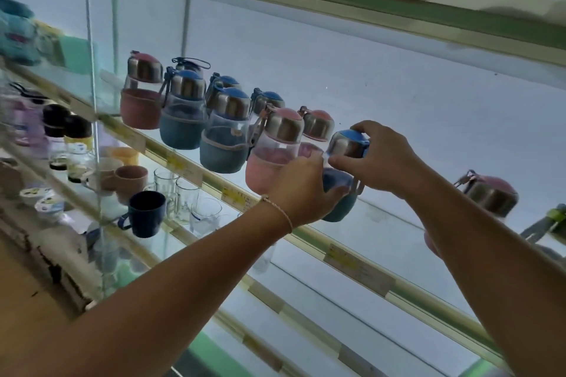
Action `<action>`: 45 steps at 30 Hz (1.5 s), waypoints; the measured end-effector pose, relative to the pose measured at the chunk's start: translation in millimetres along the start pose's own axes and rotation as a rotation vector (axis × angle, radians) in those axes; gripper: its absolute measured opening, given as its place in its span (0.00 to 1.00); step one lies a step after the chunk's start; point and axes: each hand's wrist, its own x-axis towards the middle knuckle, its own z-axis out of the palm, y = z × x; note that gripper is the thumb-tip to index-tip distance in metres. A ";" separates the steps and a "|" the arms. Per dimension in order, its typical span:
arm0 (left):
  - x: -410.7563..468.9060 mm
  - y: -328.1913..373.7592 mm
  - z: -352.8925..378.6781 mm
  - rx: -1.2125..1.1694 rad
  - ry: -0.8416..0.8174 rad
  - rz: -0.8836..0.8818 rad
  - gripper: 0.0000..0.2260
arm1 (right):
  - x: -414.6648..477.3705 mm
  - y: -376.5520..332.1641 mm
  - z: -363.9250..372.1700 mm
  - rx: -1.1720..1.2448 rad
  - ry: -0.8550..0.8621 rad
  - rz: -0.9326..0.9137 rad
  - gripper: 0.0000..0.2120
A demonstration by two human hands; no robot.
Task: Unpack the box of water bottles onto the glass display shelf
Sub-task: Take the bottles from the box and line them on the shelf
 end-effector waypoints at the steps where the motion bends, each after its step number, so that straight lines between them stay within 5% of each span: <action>1: 3.4 -0.1 4.9 -0.015 -0.008 -0.010 0.17 | 2.6 1.9 0.2 -0.010 0.004 0.011 0.31; 24: 42.6 12.8 43.2 0.001 -0.114 -0.111 0.21 | 39.3 33.3 3.3 0.065 0.033 0.169 0.31; 35: 31.3 1.5 4.8 0.023 -0.279 0.013 0.15 | 36.2 28.7 3.3 -0.077 0.012 0.200 0.36; 38: 21.4 -7.8 -17.8 -0.040 -0.219 0.046 0.14 | 36.6 12.5 3.8 -0.220 0.049 0.216 0.41; 45: 9.0 -38.4 -63.9 -0.090 0.071 0.059 0.09 | 36.7 -54.8 12.6 -0.058 0.181 0.017 0.28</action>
